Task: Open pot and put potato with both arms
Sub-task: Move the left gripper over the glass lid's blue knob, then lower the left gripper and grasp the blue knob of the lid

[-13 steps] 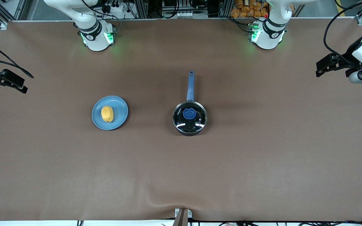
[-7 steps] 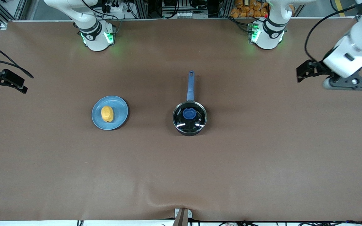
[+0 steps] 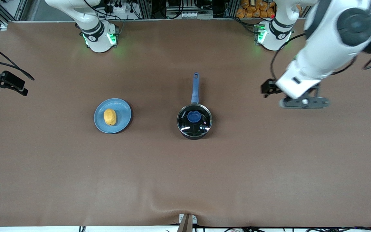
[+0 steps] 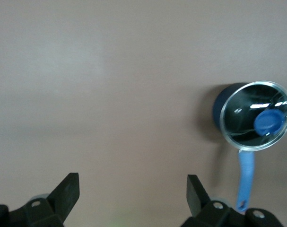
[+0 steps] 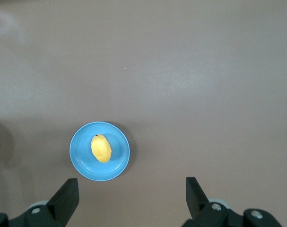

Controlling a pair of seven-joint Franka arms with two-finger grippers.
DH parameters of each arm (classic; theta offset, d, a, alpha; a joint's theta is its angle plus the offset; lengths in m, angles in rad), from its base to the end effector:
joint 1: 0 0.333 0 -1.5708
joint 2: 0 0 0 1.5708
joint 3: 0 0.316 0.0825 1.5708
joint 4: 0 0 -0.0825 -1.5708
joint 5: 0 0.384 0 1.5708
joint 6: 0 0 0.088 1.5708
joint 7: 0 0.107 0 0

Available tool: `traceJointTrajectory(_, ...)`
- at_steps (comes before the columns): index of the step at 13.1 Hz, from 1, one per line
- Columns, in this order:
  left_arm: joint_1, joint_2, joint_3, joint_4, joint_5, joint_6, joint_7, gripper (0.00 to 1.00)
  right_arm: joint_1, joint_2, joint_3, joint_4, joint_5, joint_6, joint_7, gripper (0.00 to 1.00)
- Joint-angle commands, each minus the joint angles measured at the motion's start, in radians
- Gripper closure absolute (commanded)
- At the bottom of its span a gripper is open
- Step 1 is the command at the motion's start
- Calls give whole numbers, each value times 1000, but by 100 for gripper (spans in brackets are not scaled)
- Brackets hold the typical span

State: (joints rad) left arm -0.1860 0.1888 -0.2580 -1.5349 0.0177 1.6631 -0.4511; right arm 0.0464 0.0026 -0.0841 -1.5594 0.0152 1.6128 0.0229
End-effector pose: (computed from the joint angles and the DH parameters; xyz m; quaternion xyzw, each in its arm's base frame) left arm 0.5593 -0.2500 0.5423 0.9995 0.0040 -0.0311 0.0020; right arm 0.5596 -0.0195 0.6323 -0.9992 0.0304 -0.0255 0.0073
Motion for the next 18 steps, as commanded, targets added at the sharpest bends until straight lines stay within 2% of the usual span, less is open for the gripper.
traceJointTrajectory(1,-93,121,3,93,21,36,-116,0,3,-19,0,-7,2,-2,3,0)
traceJointTrajectory(4,-202,233,13,134,25,137,-251,0,3,-19,0,-7,2,-2,3,0)
traceJointTrajectory(8,-282,363,22,206,30,190,-271,0,3,-18,0,-7,2,-2,3,0)
traceJointTrajectory(12,-398,397,112,210,68,251,-336,0,3,-18,0,-8,2,-1,3,0)
traceJointTrajectory(18,-426,446,112,210,68,365,-337,0,3,-18,0,-8,2,-1,3,0)
